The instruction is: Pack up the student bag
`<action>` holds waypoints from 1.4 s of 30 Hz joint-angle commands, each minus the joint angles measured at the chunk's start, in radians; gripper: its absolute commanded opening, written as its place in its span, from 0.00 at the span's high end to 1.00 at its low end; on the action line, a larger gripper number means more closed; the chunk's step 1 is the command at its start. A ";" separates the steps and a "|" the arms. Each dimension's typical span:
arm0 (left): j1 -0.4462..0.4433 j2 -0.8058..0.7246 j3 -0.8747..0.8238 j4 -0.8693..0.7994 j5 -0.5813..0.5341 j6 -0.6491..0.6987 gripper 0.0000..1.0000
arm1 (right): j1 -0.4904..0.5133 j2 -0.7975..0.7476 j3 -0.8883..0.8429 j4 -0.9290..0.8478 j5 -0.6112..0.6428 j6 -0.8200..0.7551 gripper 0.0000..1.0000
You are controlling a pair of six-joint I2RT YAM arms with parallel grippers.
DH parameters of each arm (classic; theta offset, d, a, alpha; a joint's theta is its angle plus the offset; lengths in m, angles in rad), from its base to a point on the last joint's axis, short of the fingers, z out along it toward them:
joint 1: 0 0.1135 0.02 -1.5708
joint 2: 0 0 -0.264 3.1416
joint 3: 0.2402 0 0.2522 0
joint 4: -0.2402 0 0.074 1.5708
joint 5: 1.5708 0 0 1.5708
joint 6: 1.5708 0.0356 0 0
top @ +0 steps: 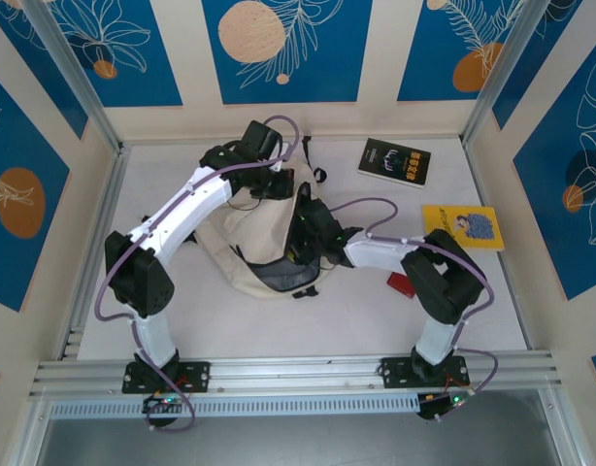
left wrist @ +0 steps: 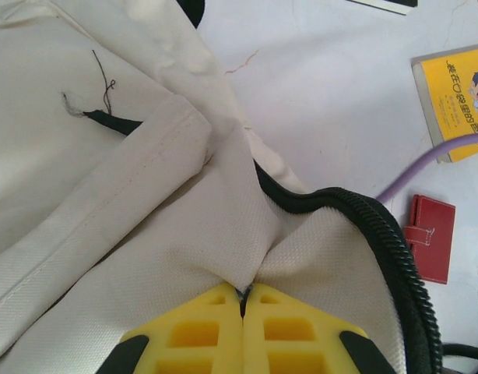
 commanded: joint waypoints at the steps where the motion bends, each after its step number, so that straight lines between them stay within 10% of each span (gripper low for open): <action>1: 0.021 -0.055 -0.013 0.036 -0.004 0.000 1.00 | 0.004 -0.098 -0.050 -0.052 -0.067 -0.047 0.41; 15: 0.037 -0.053 -0.063 0.037 0.067 0.015 1.00 | 0.025 -0.453 -0.144 -0.447 0.141 -0.205 0.44; 20: 0.054 -0.086 -0.124 0.068 0.048 -0.017 0.42 | -0.028 -0.539 -0.060 -0.682 0.282 -0.360 0.40; 23: 0.081 -0.119 -0.194 0.115 0.034 -0.055 0.25 | -0.084 -0.552 -0.016 -0.768 0.299 -0.441 0.36; 42: 0.133 0.060 -0.450 0.276 0.082 -0.161 0.32 | -0.658 -0.062 0.362 -0.714 0.114 -0.800 0.31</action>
